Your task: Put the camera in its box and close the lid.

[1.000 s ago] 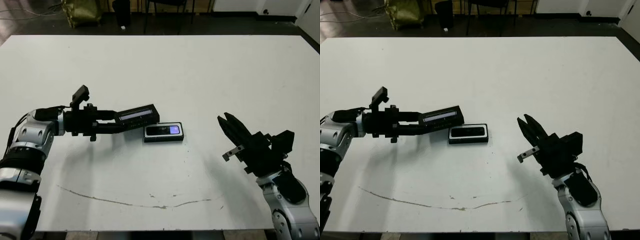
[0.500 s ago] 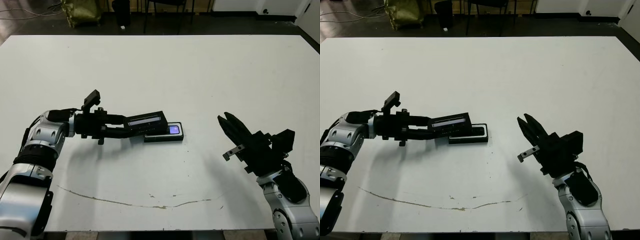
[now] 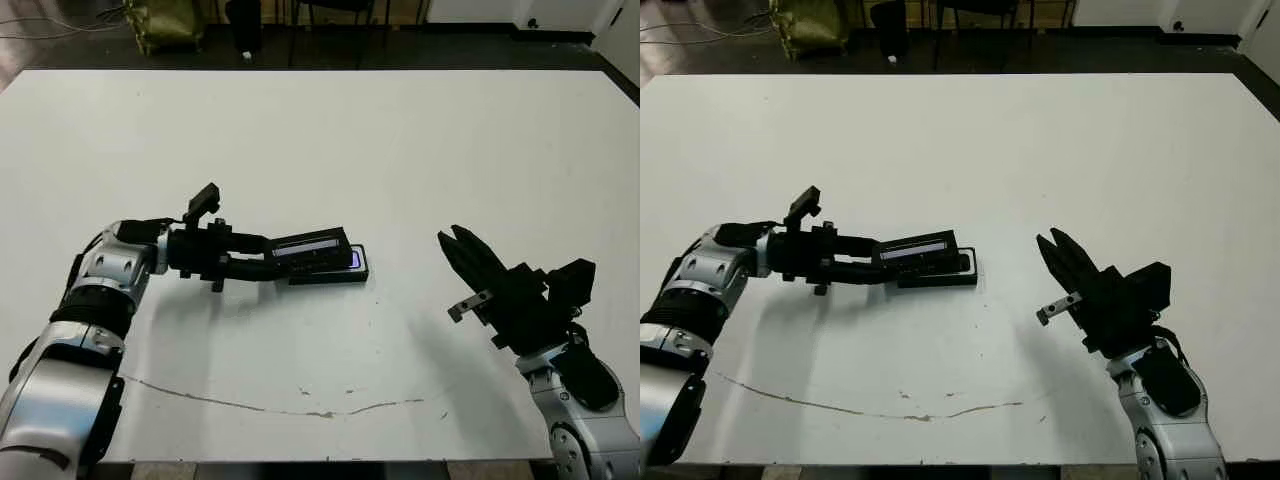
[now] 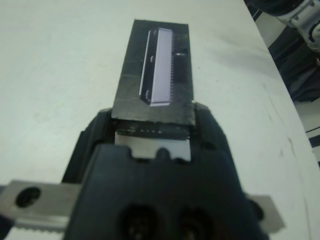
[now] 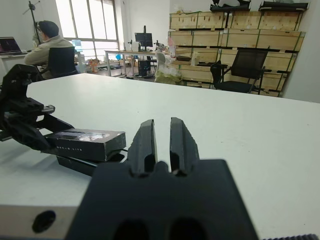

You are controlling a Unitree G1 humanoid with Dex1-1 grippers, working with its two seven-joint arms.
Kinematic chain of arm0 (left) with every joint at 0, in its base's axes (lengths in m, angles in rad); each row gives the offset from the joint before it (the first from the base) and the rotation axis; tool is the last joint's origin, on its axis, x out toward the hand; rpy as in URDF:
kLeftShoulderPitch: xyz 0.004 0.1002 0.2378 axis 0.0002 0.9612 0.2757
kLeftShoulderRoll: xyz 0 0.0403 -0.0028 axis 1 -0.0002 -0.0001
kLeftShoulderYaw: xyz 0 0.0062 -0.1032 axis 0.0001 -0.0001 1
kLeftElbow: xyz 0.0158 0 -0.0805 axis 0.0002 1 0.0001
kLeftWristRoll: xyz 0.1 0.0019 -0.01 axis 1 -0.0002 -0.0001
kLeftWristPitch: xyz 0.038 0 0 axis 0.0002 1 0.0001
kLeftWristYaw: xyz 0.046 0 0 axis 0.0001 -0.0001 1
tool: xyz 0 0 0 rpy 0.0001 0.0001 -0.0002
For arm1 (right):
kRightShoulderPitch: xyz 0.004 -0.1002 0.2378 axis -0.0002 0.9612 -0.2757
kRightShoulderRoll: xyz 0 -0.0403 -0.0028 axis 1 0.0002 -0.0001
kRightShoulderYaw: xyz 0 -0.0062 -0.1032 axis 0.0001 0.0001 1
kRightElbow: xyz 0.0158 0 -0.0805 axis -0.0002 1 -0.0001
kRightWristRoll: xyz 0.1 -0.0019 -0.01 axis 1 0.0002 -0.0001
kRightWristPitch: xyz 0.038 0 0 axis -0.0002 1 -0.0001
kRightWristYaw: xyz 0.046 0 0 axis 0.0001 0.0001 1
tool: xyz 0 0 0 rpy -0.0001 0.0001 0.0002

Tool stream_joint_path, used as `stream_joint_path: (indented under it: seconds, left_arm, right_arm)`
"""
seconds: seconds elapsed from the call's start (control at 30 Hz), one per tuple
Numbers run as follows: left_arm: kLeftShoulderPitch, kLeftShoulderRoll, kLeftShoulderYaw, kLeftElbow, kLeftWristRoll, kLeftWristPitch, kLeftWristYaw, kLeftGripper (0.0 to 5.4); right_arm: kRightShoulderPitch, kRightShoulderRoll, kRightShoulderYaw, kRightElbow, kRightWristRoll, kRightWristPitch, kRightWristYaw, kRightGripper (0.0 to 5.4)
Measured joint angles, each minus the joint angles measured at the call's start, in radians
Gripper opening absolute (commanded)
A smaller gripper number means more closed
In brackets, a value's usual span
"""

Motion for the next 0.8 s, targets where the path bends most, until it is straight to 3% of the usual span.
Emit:
stream_joint_path:
  seconds: [0.2,0.47,0.8]
  left_arm:
    - [-0.033,-0.035,-0.012,0.063,0.041,-0.075,0.011,2.01]
    - [-0.075,-0.051,-0.046,0.1,0.101,-0.127,0.024,2.01]
    - [-0.1,-0.05,-0.078,0.092,0.153,-0.115,0.035,2.01]
  right_arm:
    - [-0.002,0.001,-0.003,-0.006,0.048,0.004,0.011,0.0]
    - [-0.001,0.001,-0.003,-0.022,0.053,0.006,0.011,0.0]
    - [0.0,0.001,-0.004,-0.034,0.064,0.017,0.004,0.0]
